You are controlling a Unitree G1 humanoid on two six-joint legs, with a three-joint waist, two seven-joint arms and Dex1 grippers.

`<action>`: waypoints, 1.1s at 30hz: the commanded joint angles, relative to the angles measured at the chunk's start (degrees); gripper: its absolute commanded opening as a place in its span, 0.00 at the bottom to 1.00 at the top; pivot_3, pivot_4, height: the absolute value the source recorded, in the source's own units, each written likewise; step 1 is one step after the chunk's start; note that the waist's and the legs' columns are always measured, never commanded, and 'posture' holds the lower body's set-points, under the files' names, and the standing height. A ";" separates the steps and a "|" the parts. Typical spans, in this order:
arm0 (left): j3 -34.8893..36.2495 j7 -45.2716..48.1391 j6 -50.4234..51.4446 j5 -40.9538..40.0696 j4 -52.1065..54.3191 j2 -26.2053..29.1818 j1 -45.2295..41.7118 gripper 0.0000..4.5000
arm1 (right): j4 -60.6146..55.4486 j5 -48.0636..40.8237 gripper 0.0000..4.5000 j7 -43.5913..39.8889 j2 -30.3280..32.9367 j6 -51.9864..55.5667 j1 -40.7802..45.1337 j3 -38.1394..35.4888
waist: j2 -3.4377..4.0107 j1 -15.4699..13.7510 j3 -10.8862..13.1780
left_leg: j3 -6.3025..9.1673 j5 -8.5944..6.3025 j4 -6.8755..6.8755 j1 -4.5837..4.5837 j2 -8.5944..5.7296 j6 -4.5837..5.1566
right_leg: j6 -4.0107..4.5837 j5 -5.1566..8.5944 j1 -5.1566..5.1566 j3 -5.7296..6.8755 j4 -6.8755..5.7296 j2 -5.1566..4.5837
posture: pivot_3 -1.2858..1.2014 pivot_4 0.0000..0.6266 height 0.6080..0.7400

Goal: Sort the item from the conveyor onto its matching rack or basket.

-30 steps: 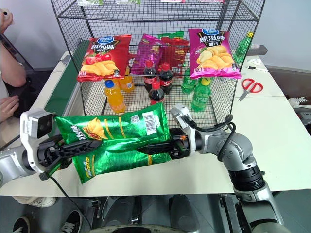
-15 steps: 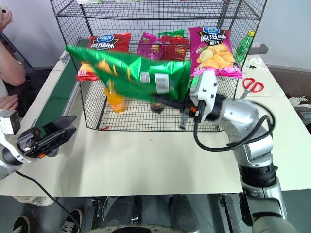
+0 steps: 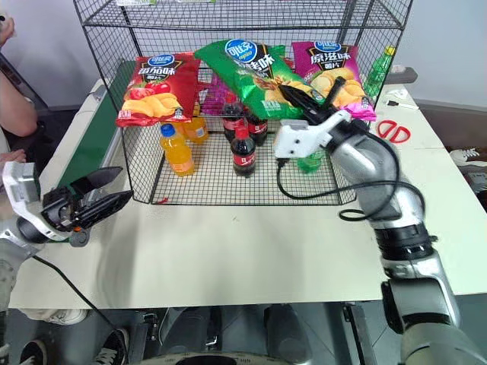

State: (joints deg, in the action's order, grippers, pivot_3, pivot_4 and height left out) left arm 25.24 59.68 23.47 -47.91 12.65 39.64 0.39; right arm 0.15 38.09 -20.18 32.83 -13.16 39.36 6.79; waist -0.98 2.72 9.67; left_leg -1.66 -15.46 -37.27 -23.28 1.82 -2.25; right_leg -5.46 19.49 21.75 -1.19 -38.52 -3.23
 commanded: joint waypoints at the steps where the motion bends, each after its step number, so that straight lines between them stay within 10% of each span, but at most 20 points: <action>1: 0.23 0.30 -4.47 3.72 1.76 0.05 0.73 1.00 | 3.18 4.65 0.00 4.14 -2.88 5.63 3.51 2.15 | -0.01 -0.14 0.00 | 0.00 0.00 -0.01 -0.01 0.03 -0.01 | 0.00 0.00 0.02 0.00 -0.01 0.03 | 0.52 0.24 0.99; 18: 1.28 -1.84 -6.90 4.51 7.01 -1.18 5.40 1.00 | 11.36 4.91 0.00 8.05 -9.91 16.15 7.66 6.53 | -0.02 -0.09 -0.01 | -0.05 -0.07 -0.10 -0.15 -0.01 0.14 | 0.01 0.01 0.32 -0.07 -0.42 -0.04 | 0.52 0.24 0.99; 25: 0.31 -2.24 -6.46 4.48 7.12 -1.41 5.48 1.00 | 8.95 -0.81 0.67 5.87 -12.00 15.74 8.52 5.83 | -0.05 0.02 -0.03 | -0.05 -0.06 -0.17 -0.13 0.01 0.13 | 0.01 0.01 0.39 -0.12 -0.61 -0.01 | 0.52 0.24 0.99; 33: -0.31 -2.91 -5.84 4.67 7.32 -1.42 5.81 1.00 | -0.68 -12.93 0.67 -4.08 -13.76 21.94 6.27 2.55 | -0.05 -0.08 -0.03 | -0.06 -0.06 -0.17 -0.14 0.02 0.13 | 0.01 0.00 0.40 -0.12 -0.63 -0.02 | 0.52 0.24 0.99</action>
State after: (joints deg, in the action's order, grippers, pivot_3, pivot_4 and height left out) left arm 24.90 57.21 17.92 -43.10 18.20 38.16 6.22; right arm 4.02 28.51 -22.14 19.06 8.24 45.22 11.37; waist -1.03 2.63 9.65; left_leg -1.71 -15.52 -37.44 -23.42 1.84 -2.12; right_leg -5.45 19.50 22.15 -1.31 -39.15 -3.25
